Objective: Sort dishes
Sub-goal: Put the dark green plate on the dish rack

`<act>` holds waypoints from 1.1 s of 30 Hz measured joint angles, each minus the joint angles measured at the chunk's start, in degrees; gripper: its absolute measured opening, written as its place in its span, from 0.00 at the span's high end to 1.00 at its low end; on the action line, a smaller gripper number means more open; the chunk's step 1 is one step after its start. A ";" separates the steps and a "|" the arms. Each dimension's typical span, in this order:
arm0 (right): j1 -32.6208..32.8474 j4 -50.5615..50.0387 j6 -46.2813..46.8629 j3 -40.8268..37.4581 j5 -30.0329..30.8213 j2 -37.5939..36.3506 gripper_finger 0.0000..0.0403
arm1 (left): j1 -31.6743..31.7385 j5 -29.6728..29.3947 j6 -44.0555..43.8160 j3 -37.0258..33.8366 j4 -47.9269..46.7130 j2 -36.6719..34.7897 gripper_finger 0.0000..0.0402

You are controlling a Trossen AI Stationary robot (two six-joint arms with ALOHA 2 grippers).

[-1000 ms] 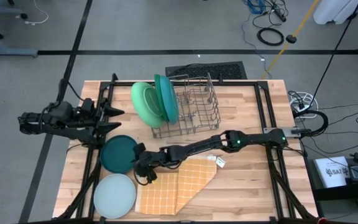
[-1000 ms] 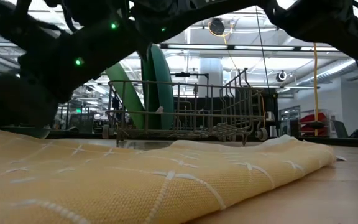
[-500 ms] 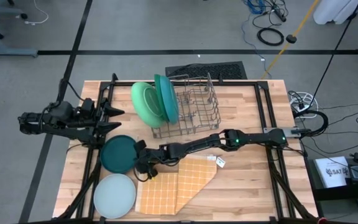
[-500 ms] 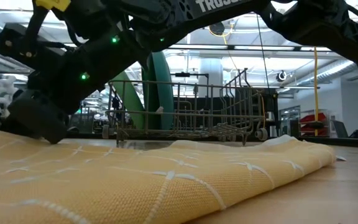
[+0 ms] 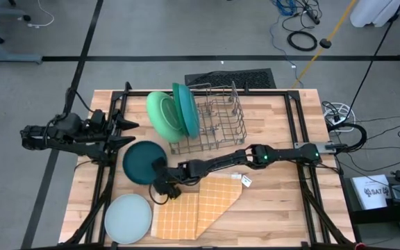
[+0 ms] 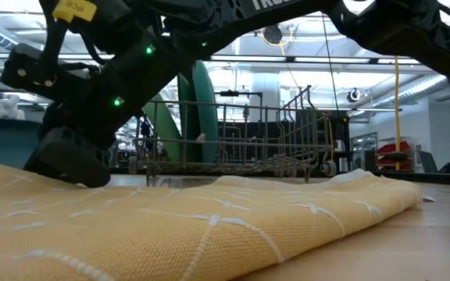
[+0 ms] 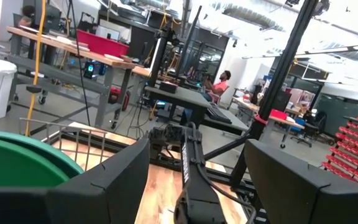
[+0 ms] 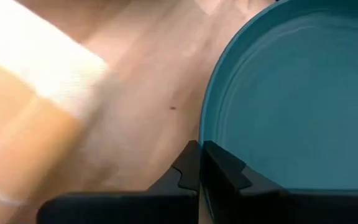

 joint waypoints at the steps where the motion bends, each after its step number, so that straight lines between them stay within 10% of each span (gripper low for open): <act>1: 0.32 -0.06 0.03 0.00 0.10 -0.01 0.98 | 0.00 0.02 0.02 0.00 0.00 0.00 0.32; 33: 4.46 -26.21 0.88 0.26 -0.91 -26.01 1.00 | 0.00 3.50 11.63 0.00 11.51 -0.02 0.32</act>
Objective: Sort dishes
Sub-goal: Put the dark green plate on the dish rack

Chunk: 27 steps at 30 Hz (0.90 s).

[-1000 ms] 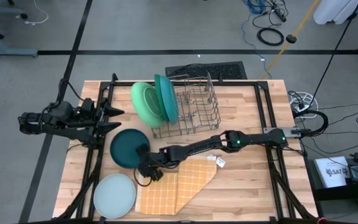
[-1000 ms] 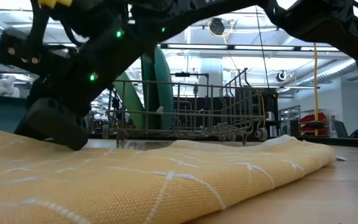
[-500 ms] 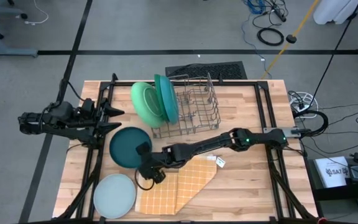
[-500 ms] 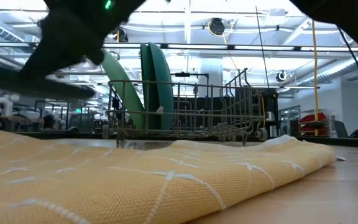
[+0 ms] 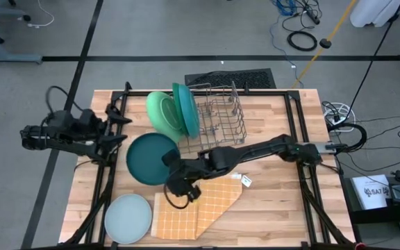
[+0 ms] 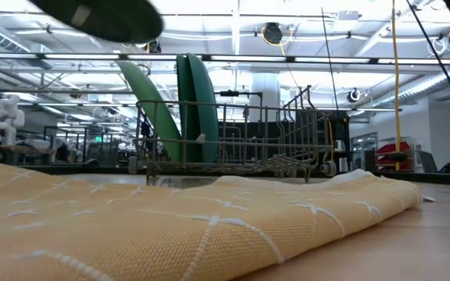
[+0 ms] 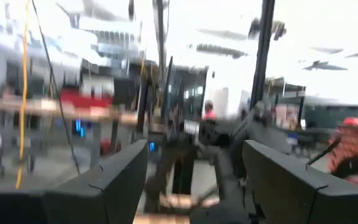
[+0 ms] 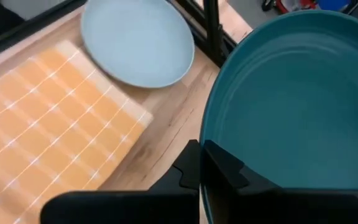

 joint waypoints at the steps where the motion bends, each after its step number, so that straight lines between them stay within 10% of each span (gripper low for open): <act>1: 0.14 -1.36 0.16 0.00 0.02 -0.73 1.00 | 0.00 0.06 0.70 0.00 1.94 0.00 0.32; 10: 1.80 -10.48 2.03 0.01 0.03 -6.07 1.00 | 0.00 9.66 2.29 0.07 2.59 0.60 0.32; 27: 3.52 -17.60 5.66 0.00 -0.03 -15.00 1.00 | -0.04 10.16 8.32 0.07 8.05 7.49 0.32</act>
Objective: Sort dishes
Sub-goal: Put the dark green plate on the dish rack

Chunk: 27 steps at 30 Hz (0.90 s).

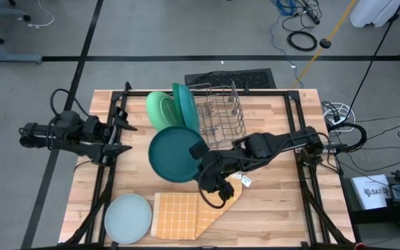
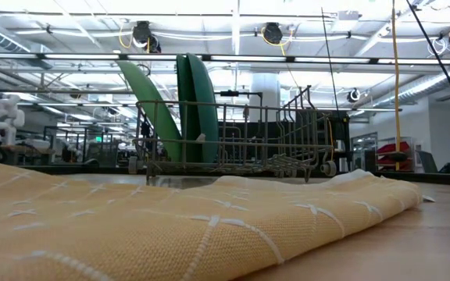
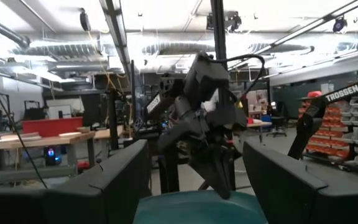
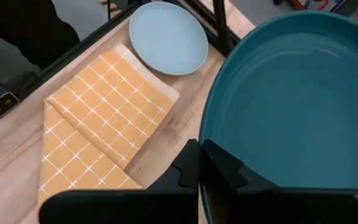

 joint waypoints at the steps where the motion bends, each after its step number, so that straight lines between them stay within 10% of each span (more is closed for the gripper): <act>1: -0.05 0.06 -0.01 0.00 0.03 -0.15 1.00 | 0.00 0.02 0.00 0.00 0.09 0.11 0.32; 27: -2.11 8.96 -2.58 -0.02 -1.58 -1.37 1.00 | 0.00 -1.06 1.30 -0.04 4.70 1.93 0.32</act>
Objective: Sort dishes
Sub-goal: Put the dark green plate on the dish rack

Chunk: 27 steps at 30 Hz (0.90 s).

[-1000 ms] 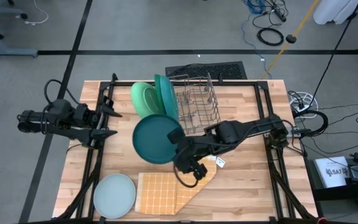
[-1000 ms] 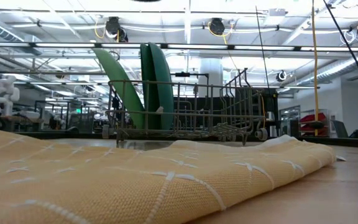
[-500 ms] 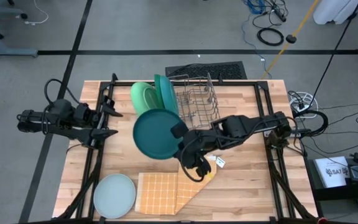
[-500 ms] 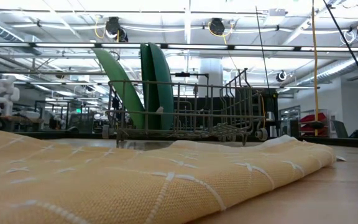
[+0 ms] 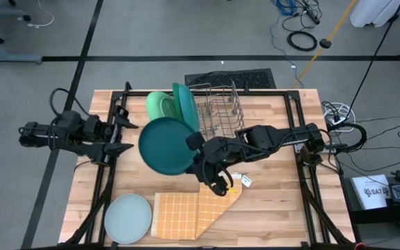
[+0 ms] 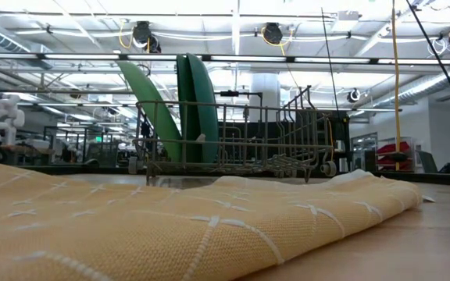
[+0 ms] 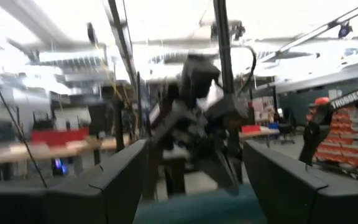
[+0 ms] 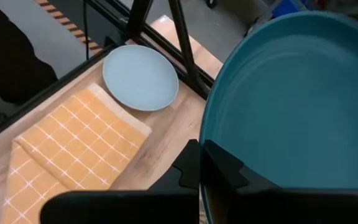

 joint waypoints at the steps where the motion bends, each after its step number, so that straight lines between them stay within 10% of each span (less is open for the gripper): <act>1: -0.06 0.07 0.00 0.00 -0.10 0.02 1.00 | 0.00 0.56 0.87 0.00 1.17 -0.03 0.32; 27: -2.24 -5.40 7.34 0.00 -11.25 -5.29 1.00 | -0.04 0.87 33.25 10.44 -23.26 5.58 0.32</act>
